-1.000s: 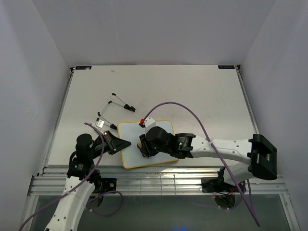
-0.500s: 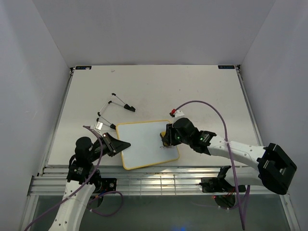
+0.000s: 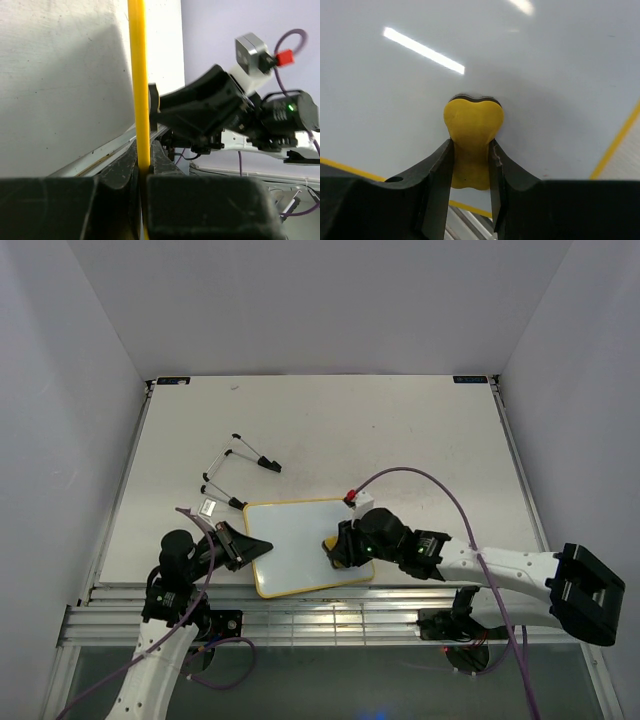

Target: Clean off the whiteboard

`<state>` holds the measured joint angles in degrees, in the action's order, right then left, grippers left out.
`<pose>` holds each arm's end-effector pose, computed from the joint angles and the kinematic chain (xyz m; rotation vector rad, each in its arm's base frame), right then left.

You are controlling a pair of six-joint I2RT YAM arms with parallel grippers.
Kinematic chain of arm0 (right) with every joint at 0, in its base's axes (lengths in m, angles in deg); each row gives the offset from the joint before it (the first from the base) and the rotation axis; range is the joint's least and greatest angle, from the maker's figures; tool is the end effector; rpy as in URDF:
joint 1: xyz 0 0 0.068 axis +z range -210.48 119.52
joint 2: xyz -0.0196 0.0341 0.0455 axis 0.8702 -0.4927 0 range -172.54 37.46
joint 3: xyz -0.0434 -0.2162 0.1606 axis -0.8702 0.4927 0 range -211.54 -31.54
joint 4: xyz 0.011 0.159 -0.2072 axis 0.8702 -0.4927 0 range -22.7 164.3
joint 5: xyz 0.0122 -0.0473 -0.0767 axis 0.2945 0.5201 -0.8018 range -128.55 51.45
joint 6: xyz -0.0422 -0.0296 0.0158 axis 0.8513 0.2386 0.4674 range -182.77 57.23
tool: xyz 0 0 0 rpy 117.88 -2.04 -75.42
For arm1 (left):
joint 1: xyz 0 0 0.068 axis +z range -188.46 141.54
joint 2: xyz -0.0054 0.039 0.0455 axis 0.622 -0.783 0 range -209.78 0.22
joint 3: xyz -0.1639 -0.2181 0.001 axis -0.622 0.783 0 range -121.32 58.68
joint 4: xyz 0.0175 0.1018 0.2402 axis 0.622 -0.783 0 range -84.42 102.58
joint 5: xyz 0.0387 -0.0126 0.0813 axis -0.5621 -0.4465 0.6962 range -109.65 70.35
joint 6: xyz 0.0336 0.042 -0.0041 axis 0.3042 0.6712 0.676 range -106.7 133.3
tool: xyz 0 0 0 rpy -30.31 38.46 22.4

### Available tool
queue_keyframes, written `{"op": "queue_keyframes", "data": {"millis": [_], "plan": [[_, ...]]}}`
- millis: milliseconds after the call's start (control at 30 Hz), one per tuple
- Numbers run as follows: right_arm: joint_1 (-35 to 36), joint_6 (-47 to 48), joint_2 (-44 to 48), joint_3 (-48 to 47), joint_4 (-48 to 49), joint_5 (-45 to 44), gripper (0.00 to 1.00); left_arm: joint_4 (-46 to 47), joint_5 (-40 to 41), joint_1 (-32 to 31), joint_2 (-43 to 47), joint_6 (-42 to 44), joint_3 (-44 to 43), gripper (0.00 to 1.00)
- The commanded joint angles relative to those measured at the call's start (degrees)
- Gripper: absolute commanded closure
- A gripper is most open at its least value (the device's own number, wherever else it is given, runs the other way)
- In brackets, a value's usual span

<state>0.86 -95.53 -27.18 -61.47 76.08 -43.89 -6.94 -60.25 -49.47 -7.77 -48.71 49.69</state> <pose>0.1154 0.2040 0.2024 -0.5042 2.2116 0.8305 0.0921 -0.0416 0.1823 -0.3900 2.0839 -1.4860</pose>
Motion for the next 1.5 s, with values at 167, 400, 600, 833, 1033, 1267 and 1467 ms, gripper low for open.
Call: {"op": "queue_keyframes", "data": {"millis": [167,400,600,833,1033,1267,1467], "plan": [[8.3,-1.7,-7.3,-7.0,2.9,-1.9,0.92,7.9,-2.3,-0.2,0.5,-5.2,-1.1,1.00],[-6.9,-1.0,3.5,9.2,2.9,3.1,0.92,6.2,-1.8,-0.2,-1.4,-2.3,-1.7,1.00],[-18.1,2.1,7.6,15.1,0.2,8.8,0.92,6.3,-1.9,-0.2,0.2,-3.2,-0.9,1.00],[-16.3,1.5,6.9,8.9,0.3,13.3,0.92,6.3,-2.7,-0.2,0.8,-4.0,-0.1,1.00],[-4.6,0.7,-0.5,-1.6,0.2,8.3,0.92,6.0,-2.5,-0.2,0.9,-4.4,-0.8,1.00],[6.8,1.6,-15.2,-19.0,-0.3,6.0,0.92,6.0,-2.8,-0.2,0.1,-3.8,-2.8,1.00],[4.0,3.8,-16.7,-21.2,-2.5,3.3,0.92,5.5,-3.0,-0.2,-0.6,-3.5,-4.3,1.00]]}}
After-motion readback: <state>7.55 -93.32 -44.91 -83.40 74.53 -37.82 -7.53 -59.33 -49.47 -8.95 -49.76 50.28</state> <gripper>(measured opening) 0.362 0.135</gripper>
